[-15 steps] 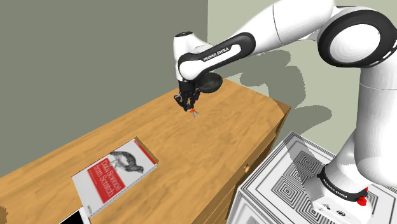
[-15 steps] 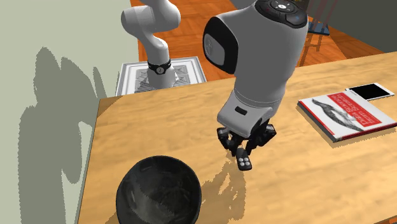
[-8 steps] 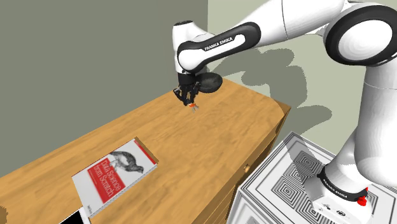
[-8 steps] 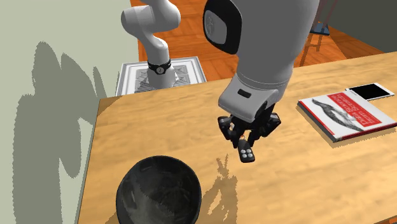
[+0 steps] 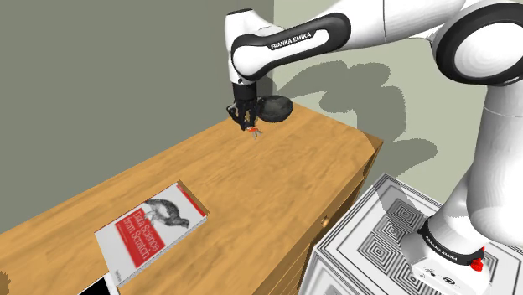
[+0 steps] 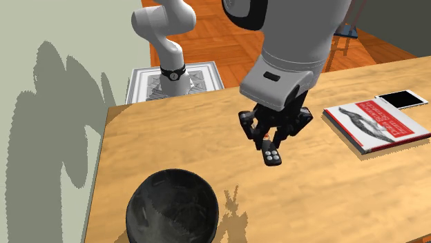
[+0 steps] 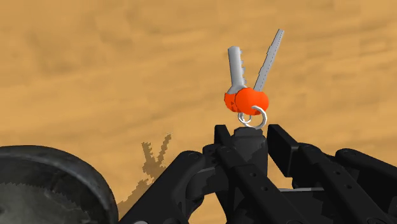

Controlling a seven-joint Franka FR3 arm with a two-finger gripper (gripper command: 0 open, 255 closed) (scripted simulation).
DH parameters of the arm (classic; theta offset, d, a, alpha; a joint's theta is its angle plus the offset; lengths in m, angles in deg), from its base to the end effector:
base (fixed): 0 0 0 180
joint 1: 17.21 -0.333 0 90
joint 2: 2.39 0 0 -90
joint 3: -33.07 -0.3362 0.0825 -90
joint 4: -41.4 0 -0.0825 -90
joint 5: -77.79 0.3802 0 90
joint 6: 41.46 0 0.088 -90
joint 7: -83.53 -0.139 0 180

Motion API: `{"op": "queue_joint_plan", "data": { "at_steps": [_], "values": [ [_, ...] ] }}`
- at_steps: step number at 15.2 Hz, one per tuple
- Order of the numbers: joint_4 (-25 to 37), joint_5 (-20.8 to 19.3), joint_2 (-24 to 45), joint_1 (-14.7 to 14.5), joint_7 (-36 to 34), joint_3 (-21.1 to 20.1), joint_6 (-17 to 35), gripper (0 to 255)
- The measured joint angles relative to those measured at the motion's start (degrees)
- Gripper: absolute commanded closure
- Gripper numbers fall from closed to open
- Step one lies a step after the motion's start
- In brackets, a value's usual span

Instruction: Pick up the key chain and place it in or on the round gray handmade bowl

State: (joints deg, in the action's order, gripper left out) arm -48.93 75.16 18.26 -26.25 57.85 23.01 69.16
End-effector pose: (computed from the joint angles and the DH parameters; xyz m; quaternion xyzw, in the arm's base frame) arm 0.6359 0.2017 0.4229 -0.9985 0.0548 0.0038 0.0085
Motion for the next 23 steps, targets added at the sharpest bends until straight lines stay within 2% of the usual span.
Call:
{"op": "queue_joint_plan", "data": {
  "at_steps": [9, 13, 23],
  "values": [
    [6.5, 0.2, -0.1, 0.3, 0.7, 0.1, -6.6, 255],
    [8.8, 0.4, 1.1, 2.9, 4.6, 1.4, -7.7, 255],
    [24.4, 0.8, 10.8, 10.3, 15.7, 4.6, -13.7, 255]
  ]
}}
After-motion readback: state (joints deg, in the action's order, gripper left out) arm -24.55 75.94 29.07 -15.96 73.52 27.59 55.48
